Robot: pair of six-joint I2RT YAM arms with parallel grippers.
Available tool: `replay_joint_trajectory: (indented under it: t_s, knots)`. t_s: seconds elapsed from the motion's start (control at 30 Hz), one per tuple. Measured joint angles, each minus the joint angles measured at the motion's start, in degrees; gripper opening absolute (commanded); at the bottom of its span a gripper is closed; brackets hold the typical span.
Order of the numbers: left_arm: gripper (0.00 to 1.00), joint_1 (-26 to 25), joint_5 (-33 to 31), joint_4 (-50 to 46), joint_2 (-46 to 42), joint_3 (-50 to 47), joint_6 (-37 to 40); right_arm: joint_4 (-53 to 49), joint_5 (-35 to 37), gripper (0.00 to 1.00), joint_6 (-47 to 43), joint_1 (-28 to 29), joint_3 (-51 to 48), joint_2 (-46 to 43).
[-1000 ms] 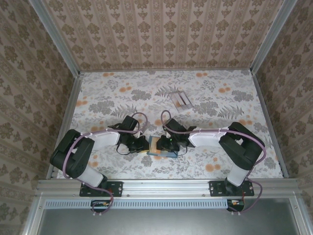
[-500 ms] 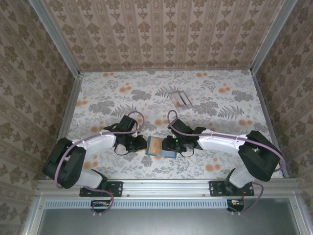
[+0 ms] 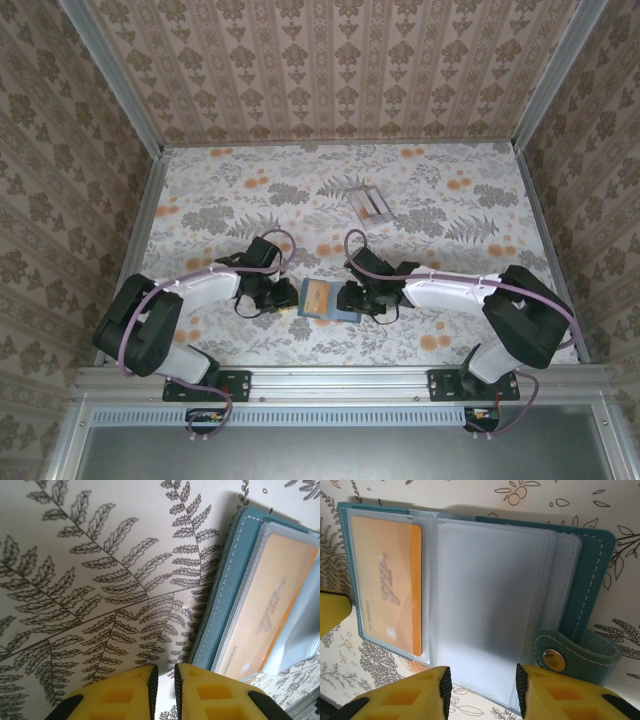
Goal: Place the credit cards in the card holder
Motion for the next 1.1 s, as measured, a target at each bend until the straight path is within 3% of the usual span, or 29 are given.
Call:
replay_joint_trajectory:
  t_s: [0.37,0.83,1.1]
  knots:
    - [0.18,0.0,0.3,0.2,0.4,0.0,0.0,1.4,0.0,0.29,0.3,0.1,0.0,1.6]
    - [0.17,0.4,1.3,0.7,1.0,0.0,0.0,6.7,-1.0,0.28,1.4,0.1,-0.4,2.1]
    - [0.17,0.4,1.4,0.7,1.0,0.0,0.0,7.0,-1.0,0.39,1.6,0.2,-0.5,2.0]
